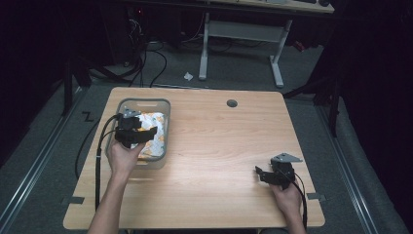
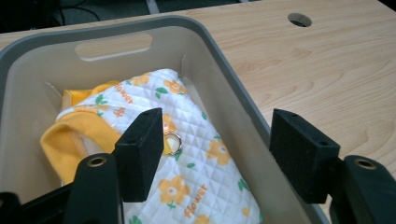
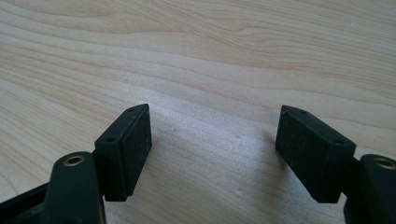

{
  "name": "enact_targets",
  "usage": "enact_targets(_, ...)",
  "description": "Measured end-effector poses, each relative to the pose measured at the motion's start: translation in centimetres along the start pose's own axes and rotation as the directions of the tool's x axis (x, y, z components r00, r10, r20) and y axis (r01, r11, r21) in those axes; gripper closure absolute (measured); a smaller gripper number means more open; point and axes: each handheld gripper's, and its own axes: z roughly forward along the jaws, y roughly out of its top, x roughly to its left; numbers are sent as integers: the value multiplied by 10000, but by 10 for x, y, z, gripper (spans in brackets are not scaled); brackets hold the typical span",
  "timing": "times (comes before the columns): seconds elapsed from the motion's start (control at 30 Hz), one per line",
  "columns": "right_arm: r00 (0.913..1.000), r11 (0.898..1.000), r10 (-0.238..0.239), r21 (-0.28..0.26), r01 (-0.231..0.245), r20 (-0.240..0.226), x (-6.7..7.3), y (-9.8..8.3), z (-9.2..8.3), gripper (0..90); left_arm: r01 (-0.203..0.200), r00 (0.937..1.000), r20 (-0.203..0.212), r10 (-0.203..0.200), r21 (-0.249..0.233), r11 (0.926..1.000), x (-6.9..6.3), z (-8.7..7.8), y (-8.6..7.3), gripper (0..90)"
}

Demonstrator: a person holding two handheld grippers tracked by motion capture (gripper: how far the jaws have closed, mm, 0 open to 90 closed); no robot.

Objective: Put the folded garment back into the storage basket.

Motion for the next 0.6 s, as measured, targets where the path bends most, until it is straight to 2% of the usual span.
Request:
enact_targets(0.23,10000,10000,1,2,-1,2,0,0,0,272,-50,9998,184,54,-189,9998,-7,-3,1,354)
enact_targets(0.6,10000,10000,0,2,0,1,0,0,0,272,-340,9983,470,357,-367,9987,-24,-7,1,344)
